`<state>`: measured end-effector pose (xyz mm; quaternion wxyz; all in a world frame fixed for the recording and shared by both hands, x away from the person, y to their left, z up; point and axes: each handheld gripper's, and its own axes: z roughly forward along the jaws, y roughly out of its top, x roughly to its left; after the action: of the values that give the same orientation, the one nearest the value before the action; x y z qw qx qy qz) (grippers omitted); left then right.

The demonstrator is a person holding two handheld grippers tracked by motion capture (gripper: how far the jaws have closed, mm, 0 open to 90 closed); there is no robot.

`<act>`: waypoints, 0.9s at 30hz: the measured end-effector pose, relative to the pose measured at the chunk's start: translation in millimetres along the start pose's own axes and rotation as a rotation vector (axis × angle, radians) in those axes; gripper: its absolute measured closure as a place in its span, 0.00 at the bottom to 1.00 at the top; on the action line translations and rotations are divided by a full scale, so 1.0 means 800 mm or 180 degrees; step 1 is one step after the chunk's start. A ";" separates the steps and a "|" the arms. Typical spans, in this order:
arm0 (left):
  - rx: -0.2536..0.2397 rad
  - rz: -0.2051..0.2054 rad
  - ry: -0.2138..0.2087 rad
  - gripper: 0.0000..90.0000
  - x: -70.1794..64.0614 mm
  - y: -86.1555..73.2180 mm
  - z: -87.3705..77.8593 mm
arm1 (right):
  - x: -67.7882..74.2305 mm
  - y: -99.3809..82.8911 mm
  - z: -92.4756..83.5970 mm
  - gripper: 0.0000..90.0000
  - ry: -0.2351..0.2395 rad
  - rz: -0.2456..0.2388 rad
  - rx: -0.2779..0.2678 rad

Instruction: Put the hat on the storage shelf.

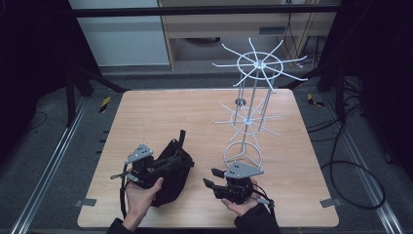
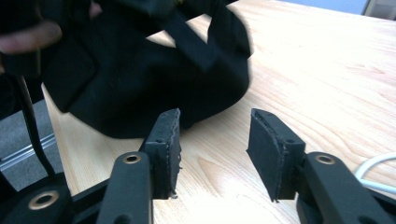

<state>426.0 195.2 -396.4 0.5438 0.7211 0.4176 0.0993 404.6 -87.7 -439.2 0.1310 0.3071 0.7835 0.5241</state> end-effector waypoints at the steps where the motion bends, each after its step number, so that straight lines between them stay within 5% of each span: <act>1: -0.0035 0.0005 -0.0025 0.93 -0.002 0.002 -0.003 | 0.001 0.000 0.002 0.58 0.0010 -0.0007 0.0015; 10: -0.0229 0.0153 -0.0261 0.93 -0.021 0.015 -0.020 | 0.010 -0.001 0.023 0.51 -0.0002 -0.0097 0.0046; 15: -0.0274 0.0312 -0.0281 0.93 -0.034 0.015 -0.021 | 0.008 -0.003 0.028 0.42 -0.0048 0.0022 -0.0020; 18: -0.0276 0.0351 -0.0245 0.93 -0.036 0.014 -0.020 | 0.007 -0.003 0.031 0.38 0.0069 0.0177 -0.0045; 27: -0.0400 0.0322 -0.0166 0.93 -0.032 0.013 -0.023 | 0.014 -0.007 0.042 0.30 0.0199 0.0277 0.0065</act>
<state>404.2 189.0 -372.0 0.5931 0.7080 0.3593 0.1338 411.8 -57.2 -456.9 0.0804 0.3257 0.7784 0.5306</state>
